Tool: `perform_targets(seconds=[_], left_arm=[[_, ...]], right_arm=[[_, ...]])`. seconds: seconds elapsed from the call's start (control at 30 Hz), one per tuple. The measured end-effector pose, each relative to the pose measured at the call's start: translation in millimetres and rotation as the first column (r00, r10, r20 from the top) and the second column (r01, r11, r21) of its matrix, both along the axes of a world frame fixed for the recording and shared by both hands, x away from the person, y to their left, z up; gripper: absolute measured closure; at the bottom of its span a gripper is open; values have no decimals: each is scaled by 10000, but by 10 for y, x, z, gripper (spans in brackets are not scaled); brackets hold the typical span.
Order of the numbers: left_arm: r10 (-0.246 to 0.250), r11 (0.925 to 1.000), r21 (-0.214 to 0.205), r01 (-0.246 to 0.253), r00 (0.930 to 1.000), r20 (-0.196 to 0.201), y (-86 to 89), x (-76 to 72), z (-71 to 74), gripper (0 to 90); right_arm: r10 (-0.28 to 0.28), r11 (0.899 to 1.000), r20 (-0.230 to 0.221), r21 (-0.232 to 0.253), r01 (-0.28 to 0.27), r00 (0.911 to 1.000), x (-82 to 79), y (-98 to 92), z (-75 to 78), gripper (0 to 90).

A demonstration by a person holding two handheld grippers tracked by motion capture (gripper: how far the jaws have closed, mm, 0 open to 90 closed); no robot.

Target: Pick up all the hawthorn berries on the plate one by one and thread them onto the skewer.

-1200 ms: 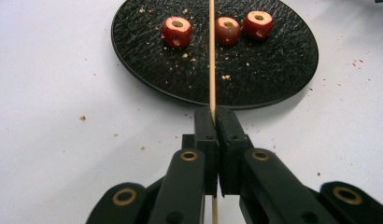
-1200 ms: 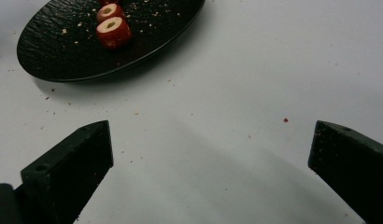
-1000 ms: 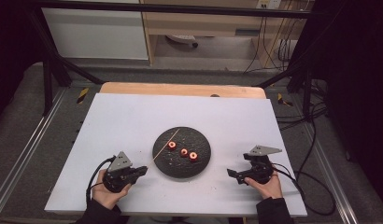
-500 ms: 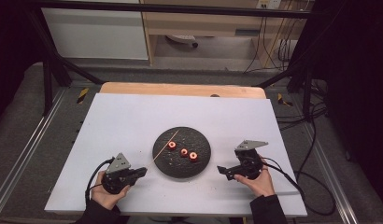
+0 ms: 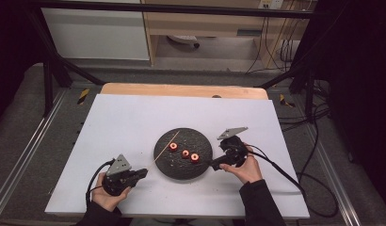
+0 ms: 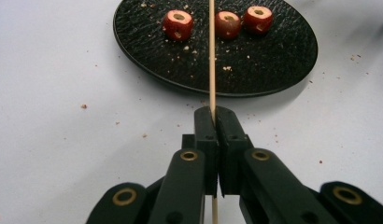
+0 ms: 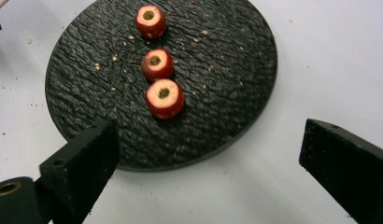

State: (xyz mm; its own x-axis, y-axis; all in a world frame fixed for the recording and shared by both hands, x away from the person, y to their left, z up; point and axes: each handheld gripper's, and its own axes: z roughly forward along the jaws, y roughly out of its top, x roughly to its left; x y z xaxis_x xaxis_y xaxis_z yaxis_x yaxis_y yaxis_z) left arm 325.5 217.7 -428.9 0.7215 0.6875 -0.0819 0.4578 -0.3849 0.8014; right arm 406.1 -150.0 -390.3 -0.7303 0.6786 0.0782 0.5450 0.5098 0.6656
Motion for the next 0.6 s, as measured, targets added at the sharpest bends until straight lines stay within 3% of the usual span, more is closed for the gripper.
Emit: perform_targets(seconds=[0.27,0.6], left_arm=[[-21,10000,45,21,10000,-46,-4,4,-13,881],[-48,9999,115,49,10000,-72,-2,9,-22,881]], right_arm=[[750,9940,-635,-748,-797,9952,165,316,43,148],[1286,9758,-1598,-1558,-1536,9787,296,574,-25,252]])
